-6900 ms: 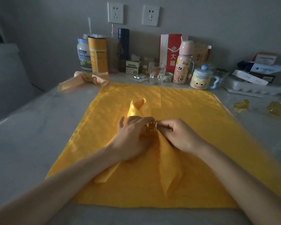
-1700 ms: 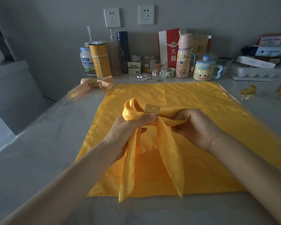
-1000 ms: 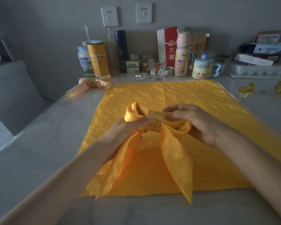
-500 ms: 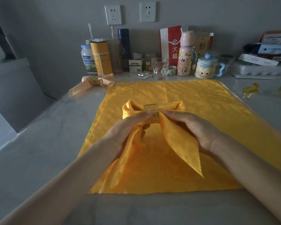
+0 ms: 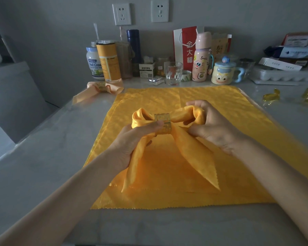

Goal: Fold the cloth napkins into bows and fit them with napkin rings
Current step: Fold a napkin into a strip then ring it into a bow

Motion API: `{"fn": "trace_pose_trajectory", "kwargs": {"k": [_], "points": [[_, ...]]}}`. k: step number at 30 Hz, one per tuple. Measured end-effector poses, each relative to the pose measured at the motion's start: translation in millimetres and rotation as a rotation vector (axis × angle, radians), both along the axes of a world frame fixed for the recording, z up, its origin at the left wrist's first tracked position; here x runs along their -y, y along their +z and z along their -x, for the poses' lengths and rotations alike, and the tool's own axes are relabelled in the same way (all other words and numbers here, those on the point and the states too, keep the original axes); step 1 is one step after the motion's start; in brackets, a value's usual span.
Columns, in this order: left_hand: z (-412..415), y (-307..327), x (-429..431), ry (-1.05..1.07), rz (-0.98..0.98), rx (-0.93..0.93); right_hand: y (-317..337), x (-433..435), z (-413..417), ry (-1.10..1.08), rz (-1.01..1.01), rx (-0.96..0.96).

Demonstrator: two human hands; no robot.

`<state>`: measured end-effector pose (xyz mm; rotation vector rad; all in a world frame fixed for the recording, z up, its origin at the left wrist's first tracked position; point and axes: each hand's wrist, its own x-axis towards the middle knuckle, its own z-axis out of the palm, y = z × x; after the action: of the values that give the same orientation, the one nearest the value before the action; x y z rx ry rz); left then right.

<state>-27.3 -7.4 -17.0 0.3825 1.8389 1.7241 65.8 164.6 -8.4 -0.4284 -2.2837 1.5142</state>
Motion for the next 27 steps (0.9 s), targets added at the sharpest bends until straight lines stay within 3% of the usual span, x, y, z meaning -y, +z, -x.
{"fn": "trace_pose_trajectory", "kwargs": {"k": [4, 11, 16, 27], "points": [[-1.0, 1.6, 1.0, 0.006, 0.056, -0.077, 1.9, -7.6, -2.2, 0.137, -0.223, 0.104], [-11.3, 3.7, -4.3, -0.059, 0.069, -0.361, 10.2, 4.0, -8.3, 0.344, -0.240, 0.130], [-10.4, 6.5, -0.9, -0.129, 0.083, -0.203, 5.7, 3.4, -5.0, 0.349, -0.218, 0.129], [-15.0, 0.1, -8.8, 0.072, 0.114, -0.284, -8.0, 10.7, -3.0, 0.188, -0.555, 0.075]]}}
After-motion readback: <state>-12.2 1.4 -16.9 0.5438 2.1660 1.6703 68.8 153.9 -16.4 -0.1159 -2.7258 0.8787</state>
